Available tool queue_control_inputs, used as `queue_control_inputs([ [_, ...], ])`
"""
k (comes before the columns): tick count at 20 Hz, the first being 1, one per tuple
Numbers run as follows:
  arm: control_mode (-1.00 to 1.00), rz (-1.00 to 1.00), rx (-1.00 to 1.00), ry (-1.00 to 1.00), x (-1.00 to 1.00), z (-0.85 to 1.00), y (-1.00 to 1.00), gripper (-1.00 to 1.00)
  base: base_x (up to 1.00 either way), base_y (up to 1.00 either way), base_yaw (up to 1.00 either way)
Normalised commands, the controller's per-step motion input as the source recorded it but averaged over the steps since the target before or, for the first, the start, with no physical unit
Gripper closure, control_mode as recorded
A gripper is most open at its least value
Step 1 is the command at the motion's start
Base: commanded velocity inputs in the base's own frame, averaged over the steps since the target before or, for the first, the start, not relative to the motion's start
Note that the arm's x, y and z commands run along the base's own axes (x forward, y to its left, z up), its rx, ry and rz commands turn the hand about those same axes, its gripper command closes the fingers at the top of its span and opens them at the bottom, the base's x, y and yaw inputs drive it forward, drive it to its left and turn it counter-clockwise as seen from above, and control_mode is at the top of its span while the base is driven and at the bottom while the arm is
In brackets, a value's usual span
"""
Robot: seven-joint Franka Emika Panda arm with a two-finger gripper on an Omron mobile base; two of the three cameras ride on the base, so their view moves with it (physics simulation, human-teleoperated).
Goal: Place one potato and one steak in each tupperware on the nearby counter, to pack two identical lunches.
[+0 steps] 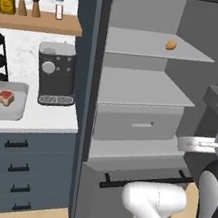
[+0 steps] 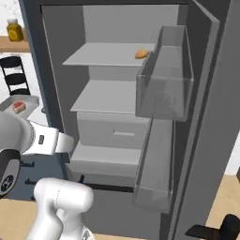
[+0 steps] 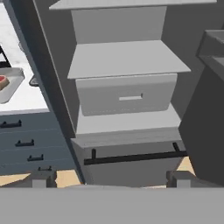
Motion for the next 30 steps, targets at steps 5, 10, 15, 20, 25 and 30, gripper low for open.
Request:
queue_control_inputs([
  [5, 1.0, 0.0, 0.0, 0.0, 0.0, 0.0, 0.0, -1.0, 0.52, -0.04, -0.14],
  [10, 1.0, 0.0, 0.0, 0.0, 0.0, 0.0, 0.0, -1.0, 0.22, -0.19, -0.1],
  [15, 1.0, 0.0, 0.0, 0.0, 0.0, 0.0, 0.0, -1.0, 0.73, -0.15, -0.05],
  [20, 1.0, 0.0, 0.0, 0.0, 0.0, 0.0, 0.0, -1.0, 0.44, -0.07, -0.02],
  [25, -1.0, -0.15, 0.0, -0.03, -0.01, 0.74, -0.02, -1.0, 0.0, 0.0, 0.0],
  [30, -1.0, -0.19, 0.0, -0.05, -0.01, 0.92, -0.2, -1.0, 0.0, 0.0, 0.0],
])
